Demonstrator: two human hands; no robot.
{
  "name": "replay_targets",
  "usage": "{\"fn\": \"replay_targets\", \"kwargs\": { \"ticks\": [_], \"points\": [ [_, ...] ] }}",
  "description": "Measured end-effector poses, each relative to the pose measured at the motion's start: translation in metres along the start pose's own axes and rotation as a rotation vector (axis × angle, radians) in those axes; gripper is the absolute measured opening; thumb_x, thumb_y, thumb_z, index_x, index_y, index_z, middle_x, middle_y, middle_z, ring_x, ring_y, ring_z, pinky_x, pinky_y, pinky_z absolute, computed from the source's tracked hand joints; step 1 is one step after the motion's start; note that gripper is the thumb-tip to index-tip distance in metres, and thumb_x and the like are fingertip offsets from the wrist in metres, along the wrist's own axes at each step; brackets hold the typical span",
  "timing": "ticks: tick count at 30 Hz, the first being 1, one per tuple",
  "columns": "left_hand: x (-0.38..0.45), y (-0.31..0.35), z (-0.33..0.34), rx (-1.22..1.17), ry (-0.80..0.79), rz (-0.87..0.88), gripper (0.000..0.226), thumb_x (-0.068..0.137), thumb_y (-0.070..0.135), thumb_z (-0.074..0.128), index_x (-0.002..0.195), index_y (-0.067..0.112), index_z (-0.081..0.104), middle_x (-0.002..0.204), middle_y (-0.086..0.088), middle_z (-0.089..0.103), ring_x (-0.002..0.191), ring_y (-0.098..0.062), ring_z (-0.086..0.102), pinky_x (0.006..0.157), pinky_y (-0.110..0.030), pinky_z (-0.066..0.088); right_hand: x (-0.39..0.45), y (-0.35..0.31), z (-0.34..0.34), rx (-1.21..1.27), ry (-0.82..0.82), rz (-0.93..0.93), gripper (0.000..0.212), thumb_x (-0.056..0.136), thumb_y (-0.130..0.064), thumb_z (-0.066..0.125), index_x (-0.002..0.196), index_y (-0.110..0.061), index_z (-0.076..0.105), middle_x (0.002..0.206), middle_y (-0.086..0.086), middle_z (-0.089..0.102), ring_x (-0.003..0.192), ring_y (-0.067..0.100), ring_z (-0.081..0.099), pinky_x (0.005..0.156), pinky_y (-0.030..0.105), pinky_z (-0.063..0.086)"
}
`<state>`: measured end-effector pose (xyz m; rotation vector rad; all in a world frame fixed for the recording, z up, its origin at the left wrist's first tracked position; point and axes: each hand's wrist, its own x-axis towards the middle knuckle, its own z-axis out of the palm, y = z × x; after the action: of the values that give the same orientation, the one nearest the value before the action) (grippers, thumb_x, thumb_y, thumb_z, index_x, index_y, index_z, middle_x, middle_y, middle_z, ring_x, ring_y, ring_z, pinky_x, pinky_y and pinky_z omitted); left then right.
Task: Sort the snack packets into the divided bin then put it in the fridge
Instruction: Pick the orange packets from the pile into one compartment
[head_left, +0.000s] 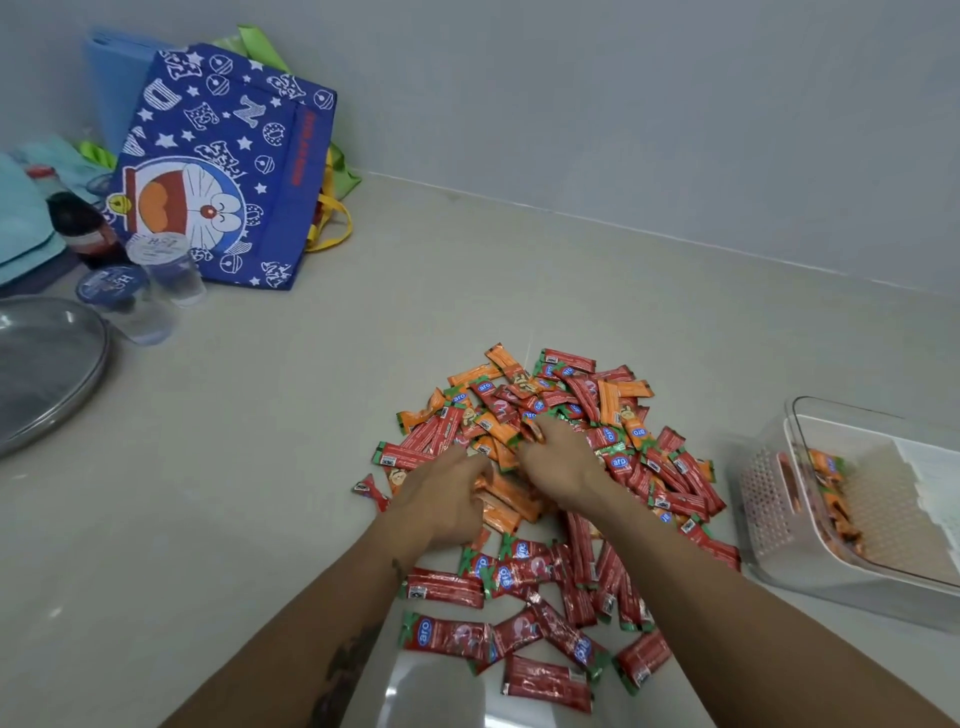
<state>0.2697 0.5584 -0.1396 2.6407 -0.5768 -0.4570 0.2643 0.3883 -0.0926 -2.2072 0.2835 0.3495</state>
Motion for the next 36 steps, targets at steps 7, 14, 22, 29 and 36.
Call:
{"fn": "replay_targets", "kwargs": {
  "ticks": [7,14,22,29,36],
  "points": [
    [0.006,-0.006,-0.005,0.081,-0.106,0.042,0.058,0.079,0.038,0.067,0.13,0.038,0.038,0.118,0.004,0.037,0.098,-0.021,0.049,0.079,-0.037,0.049,0.022,-0.002,0.014,-0.294,-0.011,0.028,0.044,0.09,-0.038,0.06,0.126,-0.019,0.043,0.11,0.005,0.062,0.097,0.025,0.061,0.085,0.044,0.054],
    [0.002,-0.012,0.004,0.08,0.05,0.102,0.022,0.09,0.039,0.061,0.108,0.029,0.051,0.113,0.004,0.037,0.088,-0.018,0.049,0.072,-0.033,0.041,0.03,0.006,0.03,-0.672,0.089,-0.007,0.046,0.082,-0.052,0.062,0.108,-0.016,0.047,0.103,0.006,0.063,0.094,0.029,0.063,0.078,0.04,0.053],
    [0.001,-0.016,0.006,-0.005,0.155,0.213,0.018,0.094,0.027,0.051,0.111,0.028,0.047,0.11,0.007,0.055,0.094,-0.019,0.053,0.076,-0.035,0.047,0.032,0.022,0.006,-0.369,0.13,0.042,0.019,0.076,-0.031,0.059,0.075,-0.014,0.052,0.076,0.006,0.061,0.07,0.028,0.059,0.057,0.034,0.047],
    [0.014,-0.002,0.012,0.077,0.064,0.198,0.044,0.095,0.038,0.049,0.138,0.029,0.041,0.134,0.003,0.052,0.118,-0.022,0.052,0.094,-0.038,0.045,0.031,0.03,-0.008,-0.204,0.131,0.02,0.013,0.077,-0.019,0.057,0.077,-0.006,0.053,0.069,0.011,0.059,0.056,0.025,0.048,0.05,0.033,0.037],
    [0.017,-0.008,0.016,0.137,0.139,0.235,0.023,0.097,0.039,0.05,0.115,0.025,0.052,0.111,0.005,0.051,0.094,-0.019,0.053,0.07,-0.032,0.042,0.03,0.034,-0.008,-0.288,0.058,-0.056,0.003,0.082,-0.019,0.058,0.082,-0.015,0.056,0.076,0.005,0.062,0.067,0.026,0.059,0.054,0.037,0.048]
  ]
}}
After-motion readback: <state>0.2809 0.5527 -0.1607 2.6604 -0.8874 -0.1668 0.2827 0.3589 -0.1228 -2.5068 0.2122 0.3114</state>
